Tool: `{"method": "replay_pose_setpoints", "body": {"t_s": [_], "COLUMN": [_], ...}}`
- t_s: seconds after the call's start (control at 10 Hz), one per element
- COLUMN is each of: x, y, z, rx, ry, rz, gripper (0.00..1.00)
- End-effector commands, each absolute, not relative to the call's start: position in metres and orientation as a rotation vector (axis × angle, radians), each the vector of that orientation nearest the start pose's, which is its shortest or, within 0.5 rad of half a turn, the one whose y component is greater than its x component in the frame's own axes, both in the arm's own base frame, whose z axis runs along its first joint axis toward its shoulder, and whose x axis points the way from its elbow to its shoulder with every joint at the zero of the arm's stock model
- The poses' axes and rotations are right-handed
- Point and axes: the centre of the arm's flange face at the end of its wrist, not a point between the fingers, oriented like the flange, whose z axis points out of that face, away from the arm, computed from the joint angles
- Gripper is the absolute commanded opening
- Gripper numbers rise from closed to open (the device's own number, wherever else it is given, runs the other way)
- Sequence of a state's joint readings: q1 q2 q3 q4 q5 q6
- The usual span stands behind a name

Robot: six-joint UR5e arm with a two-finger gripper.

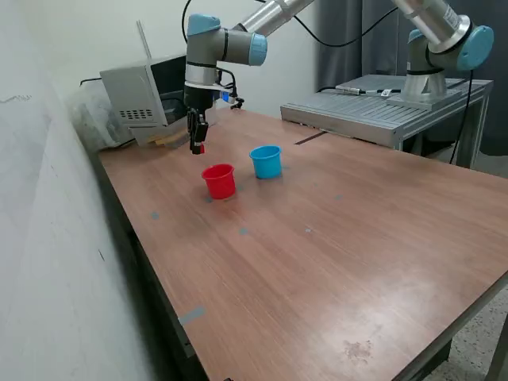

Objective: Place red objects in the red bin, and blue objects in the blue bin.

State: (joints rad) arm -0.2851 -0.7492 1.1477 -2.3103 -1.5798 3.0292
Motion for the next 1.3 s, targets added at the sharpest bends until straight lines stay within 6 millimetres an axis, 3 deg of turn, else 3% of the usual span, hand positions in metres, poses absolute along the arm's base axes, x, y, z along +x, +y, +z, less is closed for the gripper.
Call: {"method": "replay_pose_setpoints", "body": {"t_s": [0.0,0.6,1.2], "x": [-0.800,-0.786,-0.785], "y": [0.109,0.097,0.090], "z": [0.230,0.204,0.202], "rx": [-2.103,-2.102,-2.112], "ry": [2.521,2.498,2.491], "rz": [0.451,0.366,0.357], "gripper": [0.00,0.00,0.00]}}
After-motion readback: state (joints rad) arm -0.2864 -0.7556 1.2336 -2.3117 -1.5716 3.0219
